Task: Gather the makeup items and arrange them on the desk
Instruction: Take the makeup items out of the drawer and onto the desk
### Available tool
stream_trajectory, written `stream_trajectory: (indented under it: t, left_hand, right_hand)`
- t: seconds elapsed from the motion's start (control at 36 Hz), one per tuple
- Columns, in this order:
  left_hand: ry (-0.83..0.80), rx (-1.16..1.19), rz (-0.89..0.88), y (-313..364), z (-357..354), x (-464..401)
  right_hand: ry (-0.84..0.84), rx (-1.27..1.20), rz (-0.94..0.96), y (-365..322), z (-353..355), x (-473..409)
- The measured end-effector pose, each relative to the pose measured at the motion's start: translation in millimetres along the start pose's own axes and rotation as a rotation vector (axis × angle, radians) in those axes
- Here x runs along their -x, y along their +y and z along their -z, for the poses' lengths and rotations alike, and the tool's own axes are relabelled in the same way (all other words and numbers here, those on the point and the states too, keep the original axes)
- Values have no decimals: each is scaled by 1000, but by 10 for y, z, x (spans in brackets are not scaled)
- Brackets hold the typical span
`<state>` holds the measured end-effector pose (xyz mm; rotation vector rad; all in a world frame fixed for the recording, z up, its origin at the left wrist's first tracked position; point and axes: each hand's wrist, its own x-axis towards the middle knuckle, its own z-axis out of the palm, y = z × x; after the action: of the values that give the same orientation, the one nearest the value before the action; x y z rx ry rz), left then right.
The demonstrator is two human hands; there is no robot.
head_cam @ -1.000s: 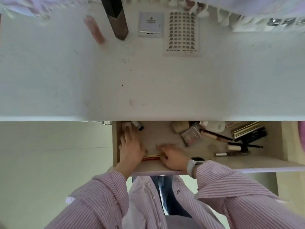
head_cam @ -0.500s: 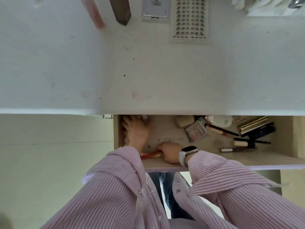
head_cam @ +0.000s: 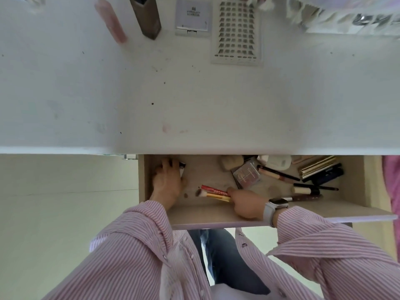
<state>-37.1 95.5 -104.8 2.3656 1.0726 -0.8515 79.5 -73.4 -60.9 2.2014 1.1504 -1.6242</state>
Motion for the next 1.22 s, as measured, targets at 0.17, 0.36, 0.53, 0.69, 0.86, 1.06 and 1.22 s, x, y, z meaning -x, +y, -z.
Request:
stream_trajectory:
  t: [0.17,0.36,0.53,0.69,0.86,1.06,1.22]
  left_hand:
    - [-61,12,-292,-28,99,140]
    - [90,58,-471,-7,487,487]
    - [360,390,-428,143,1017,652]
    - [485,570,-102,324,1616,166]
    - [486,609,-21,372,1899,-343]
    - [606,714,-100,364,2069,-608]
    - [656,719,-193,281,2053,-688]
  right_hand:
    - [109,-144,24,109,108,187]
    - [255,-291,195,31,410,416]
    - [597,-560,267,-268,947,506]
    - [703,-584,142,-602,1564,182]
    - [723,-613,81,-848,1832,-103]
    - [798,-629,94,-1050,1925,-198]
    - [978,-432,115,-1043,1831,-255]
